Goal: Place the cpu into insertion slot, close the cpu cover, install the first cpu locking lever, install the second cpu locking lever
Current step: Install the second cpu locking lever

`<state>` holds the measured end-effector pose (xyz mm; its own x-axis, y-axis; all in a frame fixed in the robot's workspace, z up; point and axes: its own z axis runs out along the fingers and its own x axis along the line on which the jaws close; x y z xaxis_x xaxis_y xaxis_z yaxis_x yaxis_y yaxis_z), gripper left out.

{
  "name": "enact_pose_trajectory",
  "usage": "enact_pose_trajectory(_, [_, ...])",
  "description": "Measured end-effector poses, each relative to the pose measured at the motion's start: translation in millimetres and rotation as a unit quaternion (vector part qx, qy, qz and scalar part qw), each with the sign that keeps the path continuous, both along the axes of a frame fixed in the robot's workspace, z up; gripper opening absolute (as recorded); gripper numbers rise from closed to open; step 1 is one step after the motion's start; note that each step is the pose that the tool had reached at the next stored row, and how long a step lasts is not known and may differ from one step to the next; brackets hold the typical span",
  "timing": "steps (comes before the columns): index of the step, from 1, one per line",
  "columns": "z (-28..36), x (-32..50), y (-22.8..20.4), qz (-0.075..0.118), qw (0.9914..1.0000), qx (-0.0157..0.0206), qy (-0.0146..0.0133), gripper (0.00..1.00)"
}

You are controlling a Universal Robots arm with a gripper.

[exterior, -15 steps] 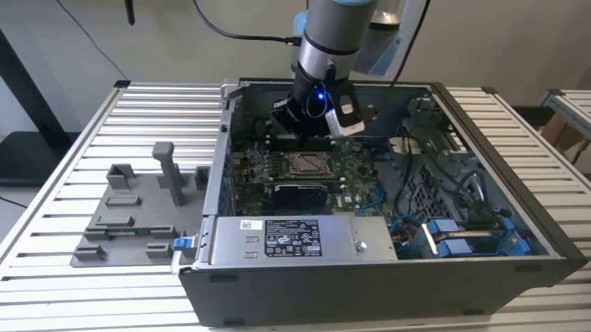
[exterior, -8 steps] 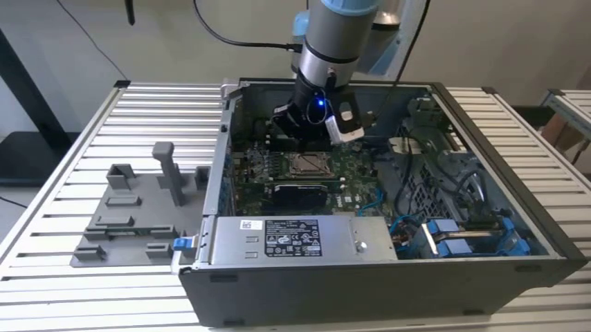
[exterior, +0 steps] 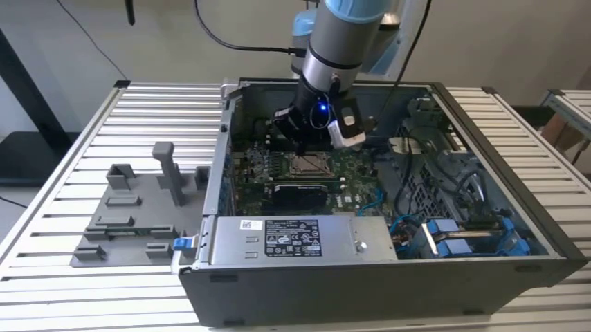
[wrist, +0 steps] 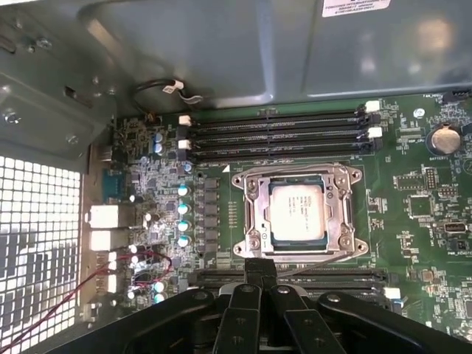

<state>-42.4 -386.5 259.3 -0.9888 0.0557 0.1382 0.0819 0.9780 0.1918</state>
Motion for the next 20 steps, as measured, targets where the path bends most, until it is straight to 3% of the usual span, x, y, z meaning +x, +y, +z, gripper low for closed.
enact_pose_trajectory(3, [-2.5, 0.1, 0.0, 0.006, 0.99998, 0.0000, 0.0000, 0.11])
enact_pose_trajectory(10, [-15.1, -0.4, 0.0, 0.011, 0.99994, 0.0001, -0.0002, 0.11])
enact_pose_trajectory(20, [-20.2, -8.3, 0.0, 0.011, 0.99994, 0.0001, -0.0001, 0.11])
